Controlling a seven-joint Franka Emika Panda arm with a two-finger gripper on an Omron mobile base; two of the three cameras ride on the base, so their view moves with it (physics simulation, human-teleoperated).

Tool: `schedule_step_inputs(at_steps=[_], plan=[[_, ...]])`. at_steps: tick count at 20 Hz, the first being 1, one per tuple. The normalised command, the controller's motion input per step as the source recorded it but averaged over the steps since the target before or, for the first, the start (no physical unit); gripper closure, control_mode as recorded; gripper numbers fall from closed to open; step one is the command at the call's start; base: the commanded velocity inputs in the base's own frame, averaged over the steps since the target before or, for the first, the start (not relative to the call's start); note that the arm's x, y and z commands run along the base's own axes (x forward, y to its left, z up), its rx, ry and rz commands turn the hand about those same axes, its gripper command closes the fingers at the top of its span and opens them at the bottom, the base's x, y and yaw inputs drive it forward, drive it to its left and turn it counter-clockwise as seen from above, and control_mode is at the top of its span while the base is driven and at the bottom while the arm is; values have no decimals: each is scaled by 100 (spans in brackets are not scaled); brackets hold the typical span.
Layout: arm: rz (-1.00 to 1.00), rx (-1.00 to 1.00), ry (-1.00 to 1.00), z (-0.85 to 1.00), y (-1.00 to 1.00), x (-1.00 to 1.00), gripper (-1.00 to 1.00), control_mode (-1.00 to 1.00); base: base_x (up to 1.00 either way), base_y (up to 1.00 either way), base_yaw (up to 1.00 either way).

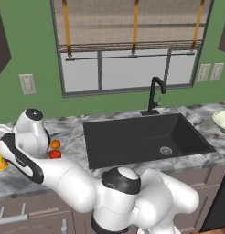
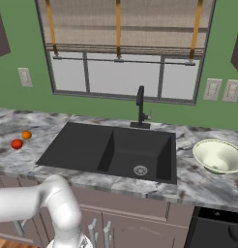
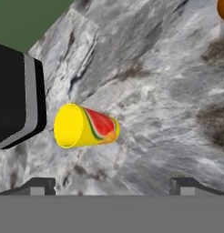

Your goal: Remove the tangerine and tomato from the sink. Then move the bowl and cup from the counter to the sink for washing.

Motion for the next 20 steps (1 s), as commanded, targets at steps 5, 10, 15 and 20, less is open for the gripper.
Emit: schedule_step_inputs(at_steps=[5, 10, 15, 20], plan=[[0, 0, 0, -6, 16, 11, -100, -100, 0, 0, 0], [0, 0, 3, -5, 16, 13, -100, -100, 0, 0, 0], [0, 0, 4, -5, 11, 12, -100, -100, 0, 0, 0], [0, 0, 5, -8, 10, 7, -100, -100, 0, 0, 0]])
